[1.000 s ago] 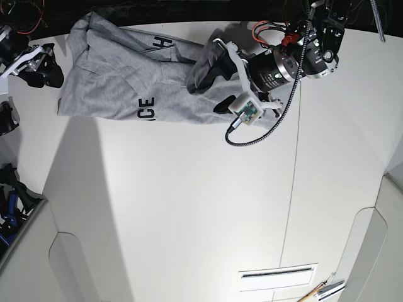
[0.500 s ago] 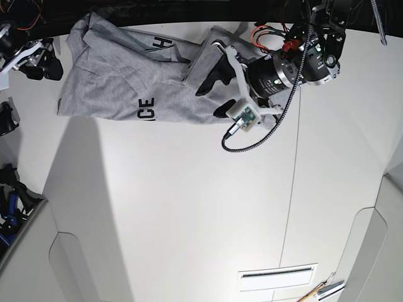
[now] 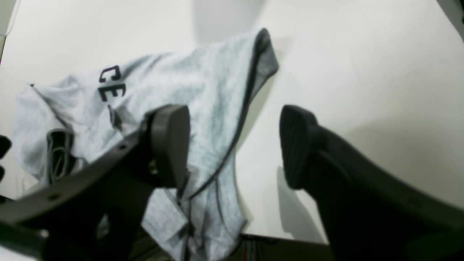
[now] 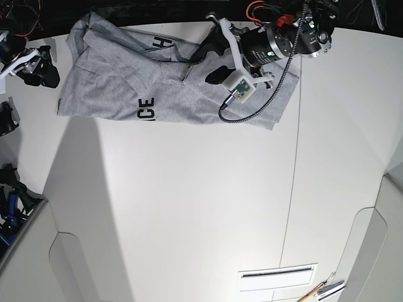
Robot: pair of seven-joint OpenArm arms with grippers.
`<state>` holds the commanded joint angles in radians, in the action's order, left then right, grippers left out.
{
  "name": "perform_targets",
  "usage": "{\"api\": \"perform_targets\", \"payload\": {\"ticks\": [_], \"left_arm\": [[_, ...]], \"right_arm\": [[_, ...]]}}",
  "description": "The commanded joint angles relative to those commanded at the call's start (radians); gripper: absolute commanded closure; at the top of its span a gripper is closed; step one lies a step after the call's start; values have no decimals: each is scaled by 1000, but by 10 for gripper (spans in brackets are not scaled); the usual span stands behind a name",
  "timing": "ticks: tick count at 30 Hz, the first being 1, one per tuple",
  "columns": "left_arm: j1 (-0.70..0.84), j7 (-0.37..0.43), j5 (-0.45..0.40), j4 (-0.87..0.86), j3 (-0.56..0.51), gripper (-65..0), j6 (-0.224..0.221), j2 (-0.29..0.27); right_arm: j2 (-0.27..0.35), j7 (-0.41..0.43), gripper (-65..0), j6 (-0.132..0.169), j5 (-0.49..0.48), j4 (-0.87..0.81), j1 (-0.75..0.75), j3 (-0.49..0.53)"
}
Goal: Fold the T-shirt properly
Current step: 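Lift the strip end with the left gripper and carry it toward the right gripper, then lower the held end onto the shirt beside the collar and press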
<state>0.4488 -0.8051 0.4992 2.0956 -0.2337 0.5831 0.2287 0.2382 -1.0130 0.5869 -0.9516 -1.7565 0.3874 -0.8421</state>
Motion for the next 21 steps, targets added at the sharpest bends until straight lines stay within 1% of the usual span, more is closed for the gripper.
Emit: {"api": "perform_targets", "payload": {"ticks": [2, 5, 8, 10, 12, 13, 15, 19, 20, 21], "left_arm": [[0, 9, -38, -41, 0, -361, 0, -46], [0, 8, -64, -114, -8, -361, 0, -82], [0, 7, -72, -148, -30, -361, -1, -84], [0, 14, -84, -148, -52, -361, -35, -85], [0, 48, -174, -148, -80, -361, -94, -84], [0, 61, -227, -148, -95, -361, -114, -84], [0, 76, -291, -148, -119, -361, -120, -84], [0, 81, -327, -149, -149, -359, -125, -84], [0, 84, -338, -149, -151, -342, -130, -84], [0, 85, -350, -149, -151, -300, -131, -84]], "right_arm": [[0, -1, -386, 0, -9, 0, 1, 0], [0, -4, -386, 0, -10, 0, 1, 0], [0, -4, -386, 0, -10, 0, 1, 0], [0, -4, -386, 0, -10, 0, 1, 0], [0, -5, -386, 0, -10, 0, 1, 0], [0, -5, -386, 0, -10, 0, 1, 0], [0, -4, -386, 0, -11, 0, 1, 0], [0, -4, -386, 0, -23, 0, 1, 0], [0, -5, -386, 0, -22, 0, 1, 0], [0, -5, -386, 0, -22, 0, 1, 0]]}}
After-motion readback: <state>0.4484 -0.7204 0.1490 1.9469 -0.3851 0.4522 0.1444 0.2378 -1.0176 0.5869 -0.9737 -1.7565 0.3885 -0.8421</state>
